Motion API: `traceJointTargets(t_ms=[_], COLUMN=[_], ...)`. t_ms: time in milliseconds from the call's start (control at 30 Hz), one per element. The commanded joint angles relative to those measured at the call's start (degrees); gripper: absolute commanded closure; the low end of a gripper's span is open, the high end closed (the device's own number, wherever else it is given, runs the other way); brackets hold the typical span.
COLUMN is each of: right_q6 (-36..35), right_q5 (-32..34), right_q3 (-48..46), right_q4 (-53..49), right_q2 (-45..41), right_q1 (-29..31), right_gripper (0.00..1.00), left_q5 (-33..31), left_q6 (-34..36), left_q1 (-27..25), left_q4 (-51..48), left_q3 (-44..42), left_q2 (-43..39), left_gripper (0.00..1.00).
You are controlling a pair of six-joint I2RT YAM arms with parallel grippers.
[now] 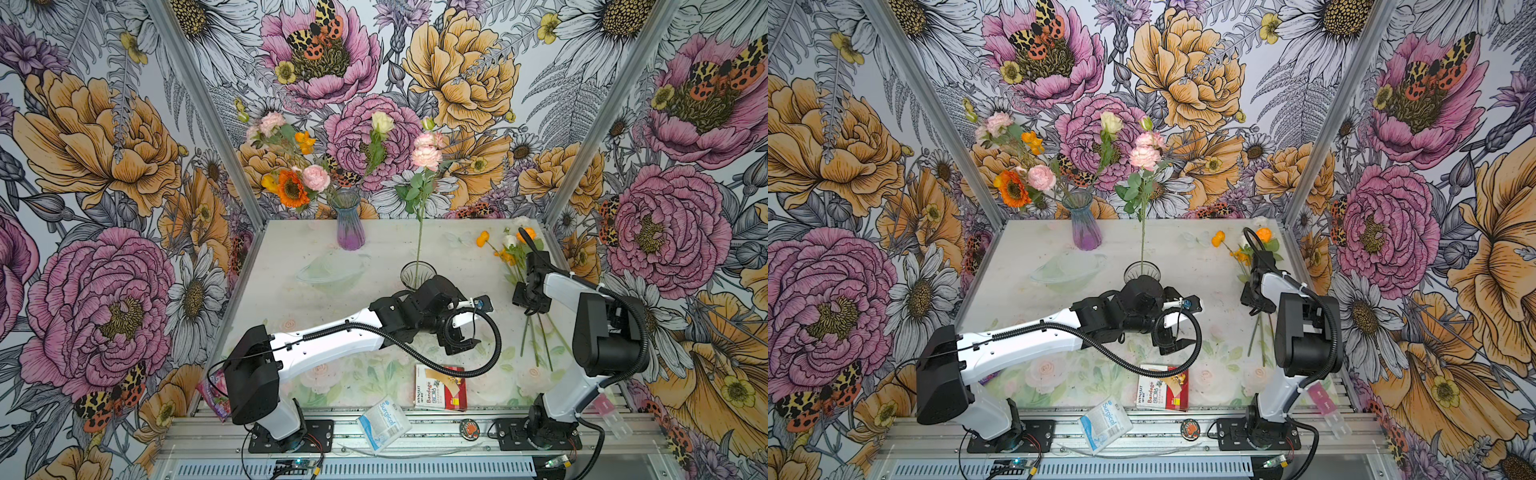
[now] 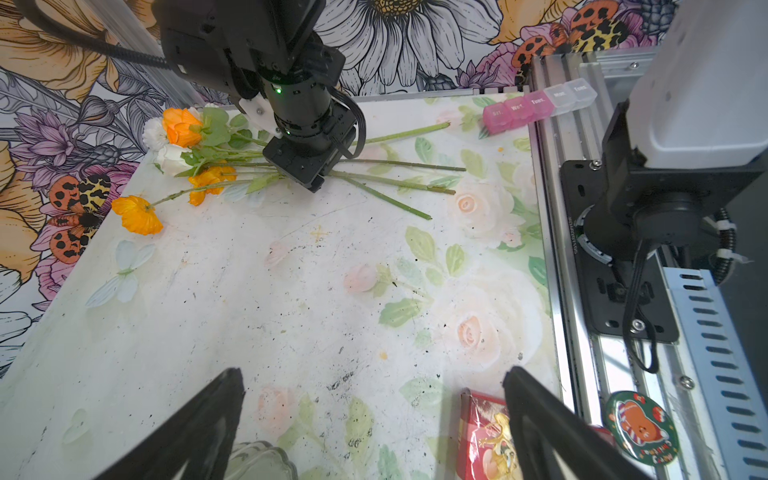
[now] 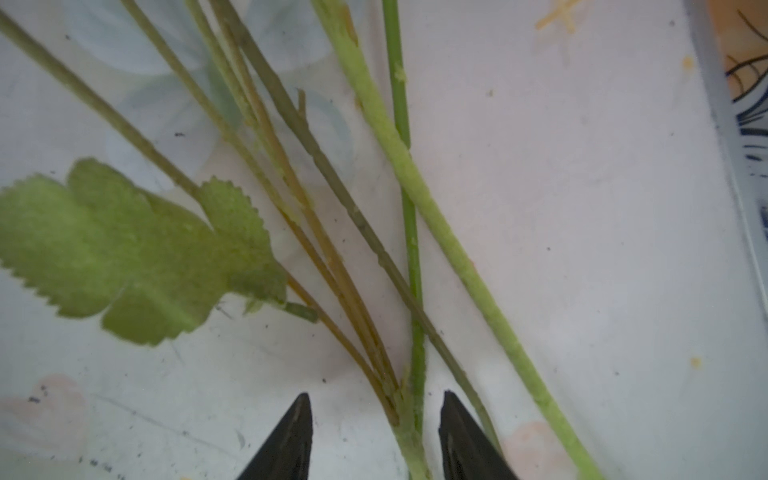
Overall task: Arrange the flowers into the vase
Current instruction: 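Lower the right gripper onto the flower pile and grasp stems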
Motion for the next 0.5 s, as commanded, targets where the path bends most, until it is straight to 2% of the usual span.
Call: traceJointTargets(t_ms=[0, 367, 467], right_q6=[-1.8, -3.3, -3.0], right_q5=[-0.2, -1.1, -1.7], right_q3=[2.6, 5.0, 4.7], right_q4=[1.1, 1.0, 1.0], right_q2=[2.2, 4.8, 4.8], right_q1=[0.0, 0.0, 0.0], right_gripper=[0.51, 0.64, 0.72], left_q5=[-1.7, -2.7, -2.9], left_q6=[0.4, 0.5, 0.5], left_q1=[-0.2, -0.2, -0.2], left_q4=[1.0, 1.0, 1.0], left_q3=[-0.3, -0.4, -0.3], left_q2=[0.1, 0.5, 0.6], left_gripper=[0.01, 0.01, 0.01])
